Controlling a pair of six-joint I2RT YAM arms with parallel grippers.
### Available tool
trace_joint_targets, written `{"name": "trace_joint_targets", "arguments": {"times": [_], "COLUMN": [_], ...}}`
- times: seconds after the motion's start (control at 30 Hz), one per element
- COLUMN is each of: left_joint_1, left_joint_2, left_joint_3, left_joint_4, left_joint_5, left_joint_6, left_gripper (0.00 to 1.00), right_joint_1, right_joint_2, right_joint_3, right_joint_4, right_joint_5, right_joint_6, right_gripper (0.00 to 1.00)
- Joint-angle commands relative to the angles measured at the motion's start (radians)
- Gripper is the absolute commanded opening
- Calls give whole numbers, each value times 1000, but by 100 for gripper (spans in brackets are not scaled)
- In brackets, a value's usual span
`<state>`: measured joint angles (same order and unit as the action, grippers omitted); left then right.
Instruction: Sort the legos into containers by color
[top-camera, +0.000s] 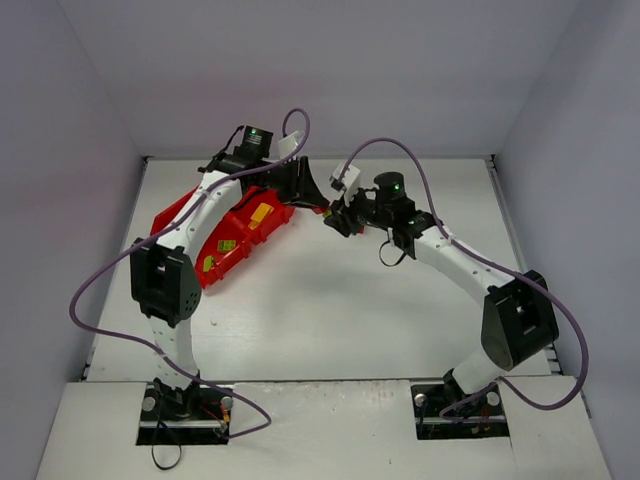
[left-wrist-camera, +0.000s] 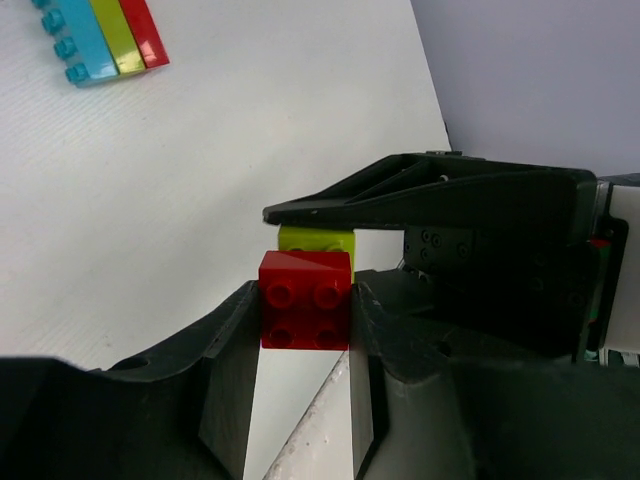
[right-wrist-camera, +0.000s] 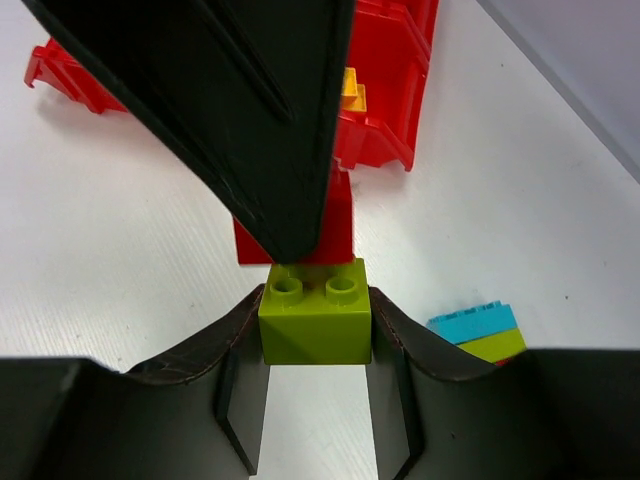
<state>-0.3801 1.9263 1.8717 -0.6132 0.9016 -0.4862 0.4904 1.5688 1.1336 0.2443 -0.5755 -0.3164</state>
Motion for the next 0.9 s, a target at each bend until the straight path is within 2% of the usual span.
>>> {"name": "trace_joint_targets", "arguments": {"times": [0.0,0.3,0.43,0.47,0.57,0.67,0.87], "left_joint_1": [29,118,179,193,214,239,270], "left_joint_2": [-44,-56,-44,-38,-4,39,152], "left_joint_3": [58,92,122,132,158,182,280], "left_joint_4": [-29,-28,-66,-75,-65,-19,-23], "left_joint_5": [17,-33,-272,-409,-631,-751,-856], "left_joint_6": [29,40,142,162,225,259,310], "left_gripper": [11,10,10,11,11,11,11], "right_joint_1": [-15,-15,-15,-15,-16,-16,-18], "right_joint_2": [-69,-102,-113,-115,-122,-125,-119], "right_joint_3": [-12,-72,-87,-90,-94,-94,-89], "right_joint_4": [67,41,33,30,23,18,10], "right_joint_5": [29,55,63,69,78,82,78], "right_joint_6": [-7,3,11,11,10,10,10], "right_gripper": [0,0,0,0,0,0,0]}}
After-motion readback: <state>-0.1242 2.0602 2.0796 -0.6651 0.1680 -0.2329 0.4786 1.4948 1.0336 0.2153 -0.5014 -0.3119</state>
